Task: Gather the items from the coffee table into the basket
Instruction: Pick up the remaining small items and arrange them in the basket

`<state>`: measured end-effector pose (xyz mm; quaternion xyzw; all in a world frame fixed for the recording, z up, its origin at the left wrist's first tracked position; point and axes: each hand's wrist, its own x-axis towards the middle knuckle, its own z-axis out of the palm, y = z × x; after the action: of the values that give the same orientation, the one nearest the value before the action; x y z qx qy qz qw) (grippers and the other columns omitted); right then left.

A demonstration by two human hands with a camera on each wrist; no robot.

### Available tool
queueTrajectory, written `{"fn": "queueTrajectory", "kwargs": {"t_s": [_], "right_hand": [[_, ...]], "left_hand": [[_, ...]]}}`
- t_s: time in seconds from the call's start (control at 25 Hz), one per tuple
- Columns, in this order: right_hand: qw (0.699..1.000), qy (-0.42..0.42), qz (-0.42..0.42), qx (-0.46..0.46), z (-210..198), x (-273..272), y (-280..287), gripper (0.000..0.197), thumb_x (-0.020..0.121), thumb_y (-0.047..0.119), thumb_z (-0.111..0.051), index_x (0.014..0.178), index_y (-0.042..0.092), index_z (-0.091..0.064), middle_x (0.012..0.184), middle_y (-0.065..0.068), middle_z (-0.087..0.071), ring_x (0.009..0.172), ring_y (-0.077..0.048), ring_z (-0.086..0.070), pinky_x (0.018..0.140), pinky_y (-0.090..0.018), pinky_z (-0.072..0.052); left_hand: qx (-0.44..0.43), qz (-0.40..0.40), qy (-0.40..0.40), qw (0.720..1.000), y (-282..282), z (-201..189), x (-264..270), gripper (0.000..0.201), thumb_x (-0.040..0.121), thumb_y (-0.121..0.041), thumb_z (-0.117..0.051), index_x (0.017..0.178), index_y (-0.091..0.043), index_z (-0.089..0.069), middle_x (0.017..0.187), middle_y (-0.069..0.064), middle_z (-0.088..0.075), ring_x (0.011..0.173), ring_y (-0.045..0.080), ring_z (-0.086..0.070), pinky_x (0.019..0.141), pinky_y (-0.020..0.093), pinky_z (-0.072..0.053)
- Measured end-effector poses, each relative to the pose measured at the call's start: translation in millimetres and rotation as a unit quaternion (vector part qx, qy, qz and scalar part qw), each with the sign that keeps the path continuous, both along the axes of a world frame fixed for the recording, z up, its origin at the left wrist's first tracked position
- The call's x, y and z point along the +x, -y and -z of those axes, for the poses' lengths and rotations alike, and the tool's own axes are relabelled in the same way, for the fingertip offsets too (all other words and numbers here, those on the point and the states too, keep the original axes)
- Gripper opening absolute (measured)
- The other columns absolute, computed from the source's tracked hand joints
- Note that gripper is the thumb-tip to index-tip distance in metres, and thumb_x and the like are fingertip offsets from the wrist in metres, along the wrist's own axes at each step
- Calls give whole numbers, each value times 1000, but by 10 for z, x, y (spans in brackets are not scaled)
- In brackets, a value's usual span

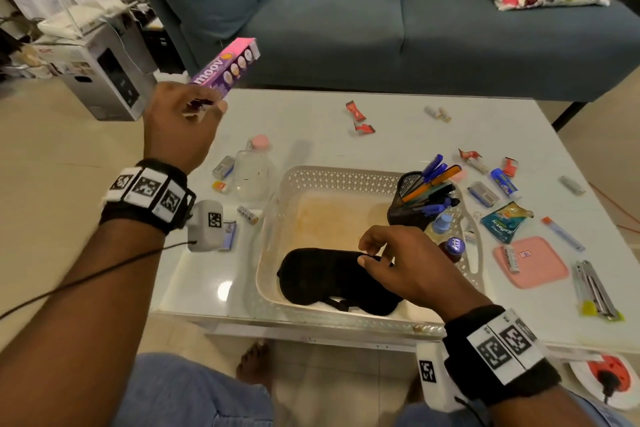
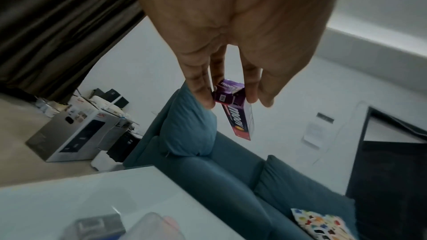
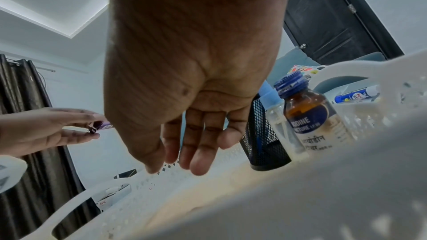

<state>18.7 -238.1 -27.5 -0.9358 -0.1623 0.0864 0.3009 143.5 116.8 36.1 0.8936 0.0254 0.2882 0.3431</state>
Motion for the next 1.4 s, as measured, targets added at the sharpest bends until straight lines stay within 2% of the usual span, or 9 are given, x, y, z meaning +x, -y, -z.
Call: {"fn": "queueTrajectory", "kwargs": {"t_s": [0.24,0.4,0.6,0.76,0.96,1.04,1.16,1.24,1.4], "right_hand": [[988,109,39,99,-138,-34,6,22,90,34,-72,111,30,-64,105,19,-62,89,-3,-61,76,-30,-55],[978,175,54,101,-237,19,18,51,86,29,-78,132,30,-56,133,13,-56,121,-3,-50,97,-15,-39],[990,134,19,-24,-156,47,40,74,84,29,-78,149,28,-44,151,5,-48,141,-18,-39,114,-42,-39],[999,49,-20,-10,-79,18,48,70,85,36,-74,149,31,-44,146,8,-53,136,-15,-45,110,-46,-43],[996,71,-38,-30,-15,30,-12,48,86,37,-74,130,34,-56,118,14,-68,108,-11,-61,89,-40,-54],[998,59,-13,-26,-38,41,2,44,86,37,-74,126,34,-56,113,14,-69,103,-10,-62,84,-39,-55],[997,50,34,-45,-121,73,-10,47,87,38,-75,128,35,-54,115,12,-69,103,-11,-63,81,-37,-57],[995,50,39,-71,-191,153,-163,45,88,38,-75,127,36,-54,114,10,-69,102,-14,-63,80,-39,-56],[982,67,16,-178,-207,634,-585,39,88,36,-72,124,29,-61,115,0,-69,108,-26,-64,81,-38,-53]], "left_hand": [[-39,175,-70,981,646,-156,-969,27,83,-35,-80,106,-24,-73,121,-3,-58,105,10,-64,86,25,-58],[34,297,-163,940,823,80,-1274,29,81,-34,-82,108,-34,-74,127,-11,-53,118,9,-58,93,28,-55],[75,351,-276,892,953,315,-1415,24,77,-34,-86,99,-39,-76,130,-24,-49,116,1,-57,93,24,-54],[32,343,-271,899,991,321,-1433,20,76,-29,-87,92,-35,-78,129,-22,-51,118,4,-57,92,18,-54],[-28,334,-255,907,972,373,-1396,18,76,-28,-87,84,-26,-72,125,-18,-56,119,6,-58,96,23,-49],[-22,281,-224,933,934,472,-1329,24,78,-26,-86,86,-21,-64,123,-10,-56,119,8,-55,99,26,-44],[62,125,-214,967,920,601,-1195,25,86,-20,-75,108,-16,-63,124,2,-54,117,23,-52,97,38,-46],[56,69,-248,965,901,635,-1145,26,92,-13,-66,118,-11,-63,128,7,-56,118,27,-55,98,39,-47],[3,27,-295,955,873,676,-1118,30,92,-2,-59,116,-13,-73,123,7,-69,115,26,-65,99,35,-51]]}}
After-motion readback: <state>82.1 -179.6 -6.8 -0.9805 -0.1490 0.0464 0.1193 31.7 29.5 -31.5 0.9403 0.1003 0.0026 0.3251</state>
